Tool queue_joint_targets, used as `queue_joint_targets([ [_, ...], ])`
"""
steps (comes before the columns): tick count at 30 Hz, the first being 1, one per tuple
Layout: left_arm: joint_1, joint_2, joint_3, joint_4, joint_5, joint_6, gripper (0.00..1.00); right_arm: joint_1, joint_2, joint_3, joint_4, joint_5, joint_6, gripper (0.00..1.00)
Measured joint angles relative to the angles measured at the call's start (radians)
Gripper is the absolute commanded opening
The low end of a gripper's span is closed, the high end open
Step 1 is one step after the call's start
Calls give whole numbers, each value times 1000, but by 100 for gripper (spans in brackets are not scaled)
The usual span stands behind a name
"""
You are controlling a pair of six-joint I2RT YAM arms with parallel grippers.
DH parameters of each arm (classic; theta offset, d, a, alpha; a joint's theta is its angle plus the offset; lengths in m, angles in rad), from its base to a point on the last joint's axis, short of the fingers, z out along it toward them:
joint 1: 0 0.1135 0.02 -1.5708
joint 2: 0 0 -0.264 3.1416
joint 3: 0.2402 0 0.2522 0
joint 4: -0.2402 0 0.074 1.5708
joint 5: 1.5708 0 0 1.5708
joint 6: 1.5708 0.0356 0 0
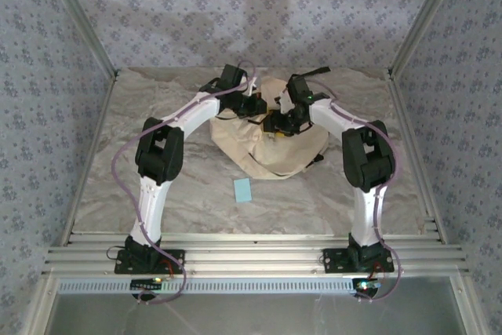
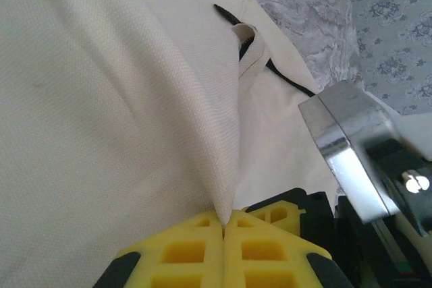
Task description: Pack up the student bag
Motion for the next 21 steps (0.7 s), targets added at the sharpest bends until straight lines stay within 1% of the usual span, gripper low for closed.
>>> queue_joint_targets([
  [4, 0, -8, -19, 21, 5, -9, 0, -7, 33, 42, -38, 18, -2, 39],
  [6, 0, -15, -31, 31, 5, -15, 0, -14, 56, 74, -50, 27, 2, 41],
  [7, 0, -17, -34, 33, 5, -16, 0, -19, 69, 94, -54, 31, 4, 46],
  [9, 0, -19, -37, 50, 1, -19, 0, -25, 88, 128, -71, 31, 5, 50],
  [11, 3, -19, -37, 65, -4, -27, 0, -29, 103, 157, -90, 33, 7, 59],
  [12, 5, -21, -39, 71, -7, -31, 0, -31, 107, 166, -96, 36, 11, 65],
  [14, 8, -26, -45, 78, -8, -37, 0, -37, 109, 168, -99, 41, 14, 70],
  [17, 8, -28, -46, 89, -14, -43, 0, -48, 104, 159, -89, 40, 18, 73],
  [21, 1, -28, -46, 90, -14, -56, 0, -63, 38, 65, -30, 38, 32, 74],
])
